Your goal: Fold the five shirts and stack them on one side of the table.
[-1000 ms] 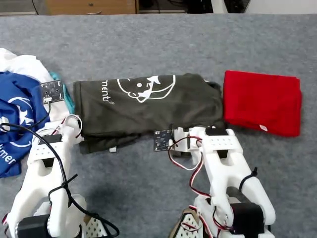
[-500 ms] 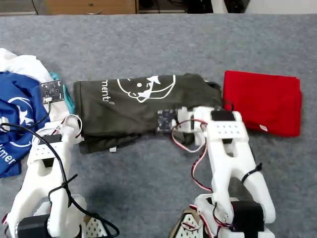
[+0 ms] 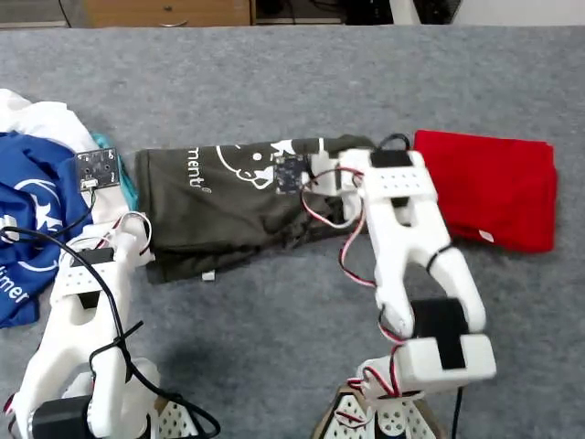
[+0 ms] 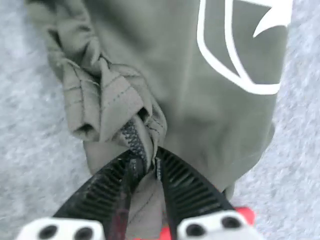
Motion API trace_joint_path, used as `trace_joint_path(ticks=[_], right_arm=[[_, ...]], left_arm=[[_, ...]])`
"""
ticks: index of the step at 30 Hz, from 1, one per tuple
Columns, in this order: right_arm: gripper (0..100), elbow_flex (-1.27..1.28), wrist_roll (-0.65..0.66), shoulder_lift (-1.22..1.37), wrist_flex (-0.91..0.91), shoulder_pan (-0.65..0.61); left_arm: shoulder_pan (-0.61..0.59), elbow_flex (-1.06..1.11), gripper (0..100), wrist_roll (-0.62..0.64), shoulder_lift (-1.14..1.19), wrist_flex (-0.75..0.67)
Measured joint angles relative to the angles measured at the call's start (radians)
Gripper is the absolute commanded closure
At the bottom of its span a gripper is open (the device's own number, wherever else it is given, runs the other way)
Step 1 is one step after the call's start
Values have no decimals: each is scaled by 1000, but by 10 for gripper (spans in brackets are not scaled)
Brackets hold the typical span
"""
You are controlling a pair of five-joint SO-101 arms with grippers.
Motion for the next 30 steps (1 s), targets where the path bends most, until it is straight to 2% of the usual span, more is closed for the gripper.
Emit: trace_joint_path(ticks=[13,18,23,30], right_arm=[[989,-183,0,172,0,-49],[857,-218,-8,201,0,-60],[853,-218,-124,201,-8,-68],[857,-218,-192,201,-127,-72]], left_arm=[[0,0,981,0,0,0],[6,0,981,-2,0,0],[6,0,981,-2,0,0],[6,0,981,-2,0,0]])
